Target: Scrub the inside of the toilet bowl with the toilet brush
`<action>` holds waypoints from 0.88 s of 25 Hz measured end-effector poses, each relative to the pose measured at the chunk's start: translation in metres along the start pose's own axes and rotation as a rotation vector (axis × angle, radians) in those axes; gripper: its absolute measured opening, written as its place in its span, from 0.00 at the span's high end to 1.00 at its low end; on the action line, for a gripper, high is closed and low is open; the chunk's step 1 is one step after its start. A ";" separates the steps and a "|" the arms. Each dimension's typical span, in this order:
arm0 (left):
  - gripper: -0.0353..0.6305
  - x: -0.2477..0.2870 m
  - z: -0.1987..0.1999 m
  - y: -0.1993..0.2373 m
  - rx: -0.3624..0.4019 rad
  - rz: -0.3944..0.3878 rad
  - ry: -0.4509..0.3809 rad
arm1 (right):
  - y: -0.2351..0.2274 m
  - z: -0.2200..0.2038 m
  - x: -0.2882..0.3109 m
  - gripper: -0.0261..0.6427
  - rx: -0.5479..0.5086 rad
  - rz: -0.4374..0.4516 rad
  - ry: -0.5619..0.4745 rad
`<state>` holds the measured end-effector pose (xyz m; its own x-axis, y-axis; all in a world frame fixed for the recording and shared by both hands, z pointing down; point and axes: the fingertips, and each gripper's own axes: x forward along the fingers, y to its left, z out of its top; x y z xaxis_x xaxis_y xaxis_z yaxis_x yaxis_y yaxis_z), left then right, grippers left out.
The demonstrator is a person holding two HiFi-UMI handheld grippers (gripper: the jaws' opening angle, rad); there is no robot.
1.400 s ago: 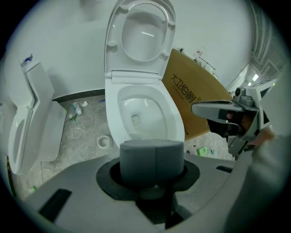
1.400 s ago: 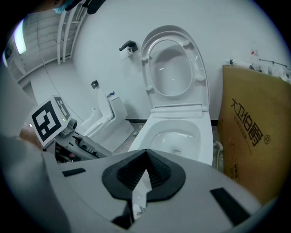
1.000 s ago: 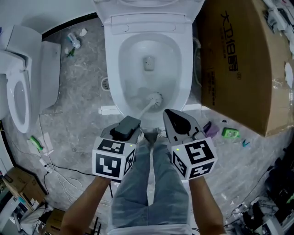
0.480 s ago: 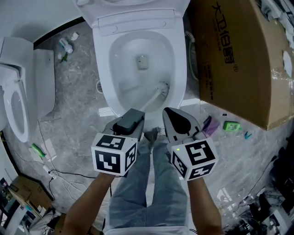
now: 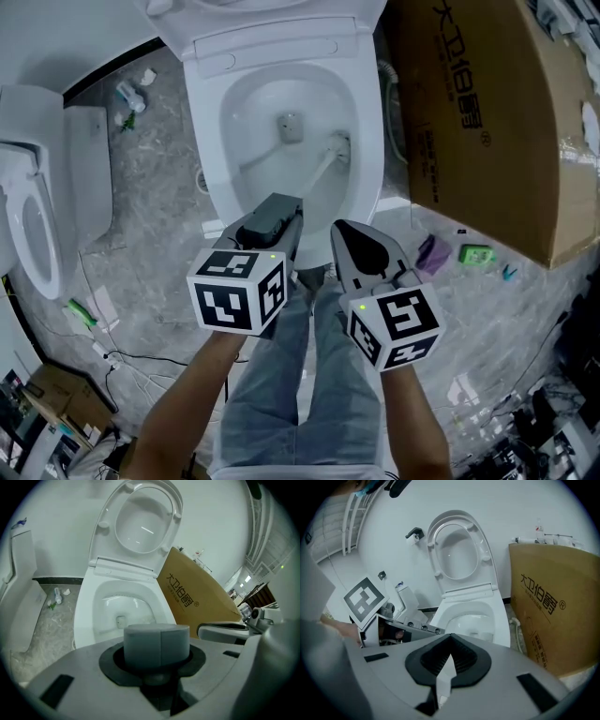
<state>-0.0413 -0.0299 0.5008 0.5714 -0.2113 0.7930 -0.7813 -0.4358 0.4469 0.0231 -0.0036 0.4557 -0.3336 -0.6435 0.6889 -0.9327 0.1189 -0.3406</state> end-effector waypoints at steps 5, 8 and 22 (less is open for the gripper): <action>0.72 0.000 0.004 0.005 0.018 0.002 -0.018 | 0.000 -0.001 0.007 0.96 -0.009 0.009 0.018; 0.72 0.000 0.000 0.015 0.015 0.018 -0.012 | 0.000 0.000 0.012 0.96 -0.012 0.015 0.025; 0.72 0.019 0.018 0.043 -0.014 0.047 -0.046 | 0.006 0.009 0.033 0.96 -0.030 0.043 0.042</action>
<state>-0.0593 -0.0681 0.5277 0.5449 -0.2708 0.7936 -0.8107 -0.4119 0.4161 0.0075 -0.0310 0.4704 -0.3786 -0.6051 0.7003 -0.9208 0.1693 -0.3515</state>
